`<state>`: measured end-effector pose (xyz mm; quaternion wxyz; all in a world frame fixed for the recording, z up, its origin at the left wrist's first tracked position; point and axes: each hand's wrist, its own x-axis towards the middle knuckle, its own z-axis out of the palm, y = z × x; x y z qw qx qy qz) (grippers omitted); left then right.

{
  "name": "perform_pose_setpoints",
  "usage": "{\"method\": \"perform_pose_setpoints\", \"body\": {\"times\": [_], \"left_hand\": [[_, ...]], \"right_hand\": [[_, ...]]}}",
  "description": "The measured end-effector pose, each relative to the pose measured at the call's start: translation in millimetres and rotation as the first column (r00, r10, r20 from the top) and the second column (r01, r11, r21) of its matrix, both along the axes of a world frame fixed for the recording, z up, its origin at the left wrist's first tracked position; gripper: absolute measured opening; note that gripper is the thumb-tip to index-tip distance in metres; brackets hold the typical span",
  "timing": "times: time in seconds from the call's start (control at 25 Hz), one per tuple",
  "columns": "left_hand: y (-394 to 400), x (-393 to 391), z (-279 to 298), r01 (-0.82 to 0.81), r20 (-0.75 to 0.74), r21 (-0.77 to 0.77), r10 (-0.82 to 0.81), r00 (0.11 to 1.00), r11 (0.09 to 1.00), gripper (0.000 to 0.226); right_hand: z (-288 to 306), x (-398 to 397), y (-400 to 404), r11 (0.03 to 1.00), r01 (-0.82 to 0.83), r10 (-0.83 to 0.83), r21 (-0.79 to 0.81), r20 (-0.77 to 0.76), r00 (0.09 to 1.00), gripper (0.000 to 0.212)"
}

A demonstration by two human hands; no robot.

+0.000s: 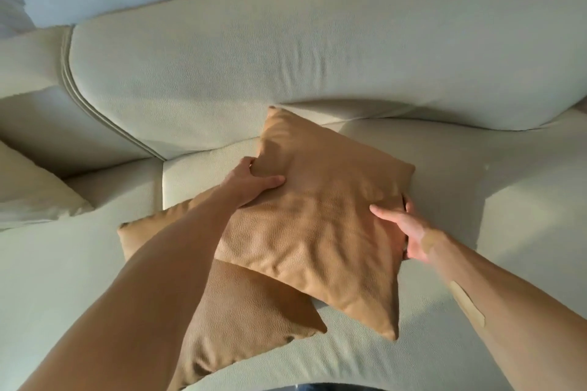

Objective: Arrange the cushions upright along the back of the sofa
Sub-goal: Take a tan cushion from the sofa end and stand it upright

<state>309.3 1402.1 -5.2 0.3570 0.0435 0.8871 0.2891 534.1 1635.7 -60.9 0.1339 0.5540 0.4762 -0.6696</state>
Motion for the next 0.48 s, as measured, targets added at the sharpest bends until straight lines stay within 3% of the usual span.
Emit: {"method": "perform_pose_setpoints", "body": {"times": [0.16,0.32,0.48], "left_hand": [[10.7,5.6,22.8,0.030,0.041,0.000,-0.030,0.999,1.000,0.092],[41.0,14.6,45.6,0.066,0.079,0.059,-0.070,0.994,0.996,0.090],[90.1,26.5,61.9,0.058,0.028,0.173,-0.064,0.998,0.983,0.121]], "right_hand": [[45.7,11.0,22.3,0.993,-0.034,0.038,0.114,-0.032,0.999,0.110],[83.9,20.5,57.6,0.981,0.058,-0.045,0.184,-0.076,0.996,0.116],[111.2,29.9,112.0,0.974,0.101,-0.076,0.202,-0.129,0.989,0.109]]}}
